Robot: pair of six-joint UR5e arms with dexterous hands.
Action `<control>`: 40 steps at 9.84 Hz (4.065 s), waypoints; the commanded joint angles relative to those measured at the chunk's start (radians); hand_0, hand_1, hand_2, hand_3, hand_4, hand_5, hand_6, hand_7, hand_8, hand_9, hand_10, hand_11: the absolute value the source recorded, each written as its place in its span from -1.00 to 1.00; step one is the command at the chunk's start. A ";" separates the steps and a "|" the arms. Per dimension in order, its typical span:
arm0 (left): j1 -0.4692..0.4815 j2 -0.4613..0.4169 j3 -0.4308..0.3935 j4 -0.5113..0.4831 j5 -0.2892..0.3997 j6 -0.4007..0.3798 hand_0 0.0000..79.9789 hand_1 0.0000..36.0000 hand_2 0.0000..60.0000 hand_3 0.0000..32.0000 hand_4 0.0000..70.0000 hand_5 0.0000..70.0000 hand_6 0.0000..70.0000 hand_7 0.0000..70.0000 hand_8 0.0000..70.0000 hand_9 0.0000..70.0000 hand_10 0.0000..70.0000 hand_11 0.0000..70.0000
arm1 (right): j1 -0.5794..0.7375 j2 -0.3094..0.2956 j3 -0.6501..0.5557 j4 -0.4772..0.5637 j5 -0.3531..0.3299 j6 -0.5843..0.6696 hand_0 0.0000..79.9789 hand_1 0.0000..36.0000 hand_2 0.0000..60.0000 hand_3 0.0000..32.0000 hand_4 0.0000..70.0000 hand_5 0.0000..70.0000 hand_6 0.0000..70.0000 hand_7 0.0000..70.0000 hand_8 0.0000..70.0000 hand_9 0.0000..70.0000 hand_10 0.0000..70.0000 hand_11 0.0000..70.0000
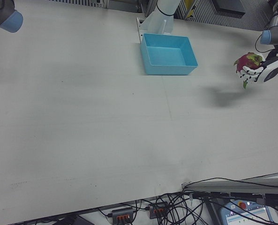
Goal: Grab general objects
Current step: 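Lift the dragon fruit with the left hand off the table, then carry the dragon fruit with the left hand toward the blue tray, then lower the dragon fruit over the blue tray with the left hand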
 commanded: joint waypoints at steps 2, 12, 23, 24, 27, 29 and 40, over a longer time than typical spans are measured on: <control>0.127 0.004 -0.050 0.019 -0.006 -0.021 0.98 0.62 1.00 -1.00 1.00 1.00 1.00 1.00 1.00 1.00 1.00 1.00 | 0.000 0.000 0.000 0.000 0.000 0.000 -1.00 -1.00 -1.00 -1.00 -1.00 -1.00 -1.00 -1.00 -1.00 -1.00 -1.00 -1.00; 0.518 -0.045 -0.199 0.071 -0.225 -0.071 0.92 0.56 1.00 -1.00 1.00 1.00 1.00 1.00 1.00 1.00 1.00 1.00 | 0.000 0.000 0.000 0.000 0.000 0.000 -1.00 -1.00 -1.00 -1.00 -1.00 -1.00 -1.00 -1.00 -1.00 -1.00 -1.00 -1.00; 0.669 -0.220 0.013 -0.178 -0.315 -0.166 1.00 1.00 1.00 -1.00 1.00 1.00 1.00 1.00 0.31 0.56 -0.37 -0.01 | 0.000 0.000 0.000 0.000 0.000 0.000 -1.00 -1.00 -1.00 -1.00 -1.00 -1.00 -1.00 -1.00 -1.00 -1.00 -1.00 -1.00; 0.666 -0.220 -0.009 -0.150 -0.315 -0.171 1.00 1.00 1.00 -1.00 1.00 1.00 1.00 1.00 0.25 0.49 -0.45 -0.13 | 0.000 0.000 0.000 0.000 0.000 0.000 -1.00 -1.00 -1.00 -1.00 -1.00 -1.00 -1.00 -1.00 -1.00 -1.00 -1.00 -1.00; 0.651 -0.217 -0.033 -0.135 -0.313 -0.177 1.00 1.00 1.00 -1.00 1.00 1.00 1.00 1.00 0.33 0.61 -0.50 -0.21 | 0.000 0.000 0.000 0.000 0.000 0.000 -1.00 -1.00 -1.00 -1.00 -1.00 -1.00 -1.00 -1.00 -1.00 -1.00 -1.00 -1.00; 0.645 -0.212 -0.049 -0.135 -0.313 -0.175 1.00 1.00 1.00 -1.00 1.00 1.00 1.00 1.00 0.23 0.47 -0.53 -0.25 | 0.000 0.000 0.000 0.000 0.000 0.002 -1.00 -1.00 -1.00 -1.00 -1.00 -1.00 -1.00 -1.00 -1.00 -1.00 -1.00 -1.00; 0.645 -0.212 -0.075 -0.146 -0.312 -0.172 1.00 1.00 1.00 -1.00 -1.00 0.63 -0.96 -0.54 -1.00 -0.95 -1.00 -1.00 | 0.000 0.000 0.000 0.000 0.000 0.000 -1.00 -1.00 -1.00 -1.00 -1.00 -1.00 -1.00 -1.00 -1.00 -1.00 -1.00 -1.00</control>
